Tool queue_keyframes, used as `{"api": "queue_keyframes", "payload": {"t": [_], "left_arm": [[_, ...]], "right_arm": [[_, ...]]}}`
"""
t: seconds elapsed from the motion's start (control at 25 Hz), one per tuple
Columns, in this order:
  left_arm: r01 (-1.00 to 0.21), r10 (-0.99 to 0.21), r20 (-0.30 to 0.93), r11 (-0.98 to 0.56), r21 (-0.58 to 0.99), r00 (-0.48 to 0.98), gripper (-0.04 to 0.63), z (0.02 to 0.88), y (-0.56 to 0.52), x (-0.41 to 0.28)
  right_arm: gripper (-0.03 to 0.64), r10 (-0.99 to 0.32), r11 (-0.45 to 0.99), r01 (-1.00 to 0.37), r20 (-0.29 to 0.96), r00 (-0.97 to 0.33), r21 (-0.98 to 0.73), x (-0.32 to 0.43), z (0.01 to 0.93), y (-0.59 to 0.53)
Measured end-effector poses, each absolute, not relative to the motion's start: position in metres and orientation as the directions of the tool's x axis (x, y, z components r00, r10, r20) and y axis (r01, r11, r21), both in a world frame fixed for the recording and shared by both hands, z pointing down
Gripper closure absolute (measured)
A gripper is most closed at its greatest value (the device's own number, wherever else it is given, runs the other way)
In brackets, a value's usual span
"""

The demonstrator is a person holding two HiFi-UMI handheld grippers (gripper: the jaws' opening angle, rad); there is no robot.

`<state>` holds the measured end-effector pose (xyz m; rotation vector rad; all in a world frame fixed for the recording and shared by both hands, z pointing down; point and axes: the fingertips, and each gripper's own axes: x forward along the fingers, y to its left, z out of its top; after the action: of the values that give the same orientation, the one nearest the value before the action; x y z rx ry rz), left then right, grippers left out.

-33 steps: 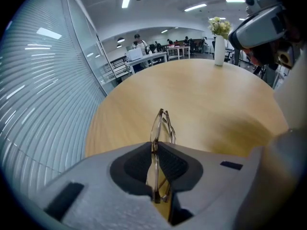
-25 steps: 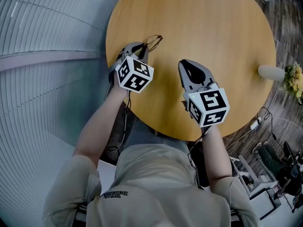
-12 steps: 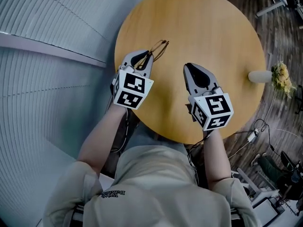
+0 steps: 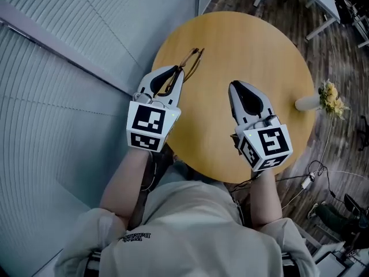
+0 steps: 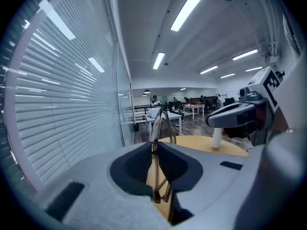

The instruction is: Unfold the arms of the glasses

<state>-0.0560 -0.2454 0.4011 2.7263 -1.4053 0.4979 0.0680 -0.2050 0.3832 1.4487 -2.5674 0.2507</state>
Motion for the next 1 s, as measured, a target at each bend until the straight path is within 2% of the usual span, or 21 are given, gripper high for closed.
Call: {"api": "queue_keyframes", "payload": {"t": [0.48, 0.76, 1.0], "left_arm": [[-0.818, -0.820, 0.024, -0.572, -0.058, 0.572, 0.545, 0.275, -0.210, -0.083], [-0.819, -0.819, -0.075, -0.573, 0.037, 0.569, 0.545, 0.251, -0.187, -0.092], [-0.801, -0.808, -0.091, -0.589, 0.107, 0.582, 0.545, 0.248, -0.175, -0.091]], "right_arm": [[0.575, -0.840, 0.542, -0.840, 0.021, -0.542, -0.021, 0.063, 0.260, -0.177], [0.575, -0.828, 0.561, -0.828, -0.001, -0.561, 0.013, 0.055, 0.244, -0.161], [0.575, -0.805, 0.593, -0.805, 0.018, -0.593, 0.011, 0.045, 0.242, -0.147]]}}
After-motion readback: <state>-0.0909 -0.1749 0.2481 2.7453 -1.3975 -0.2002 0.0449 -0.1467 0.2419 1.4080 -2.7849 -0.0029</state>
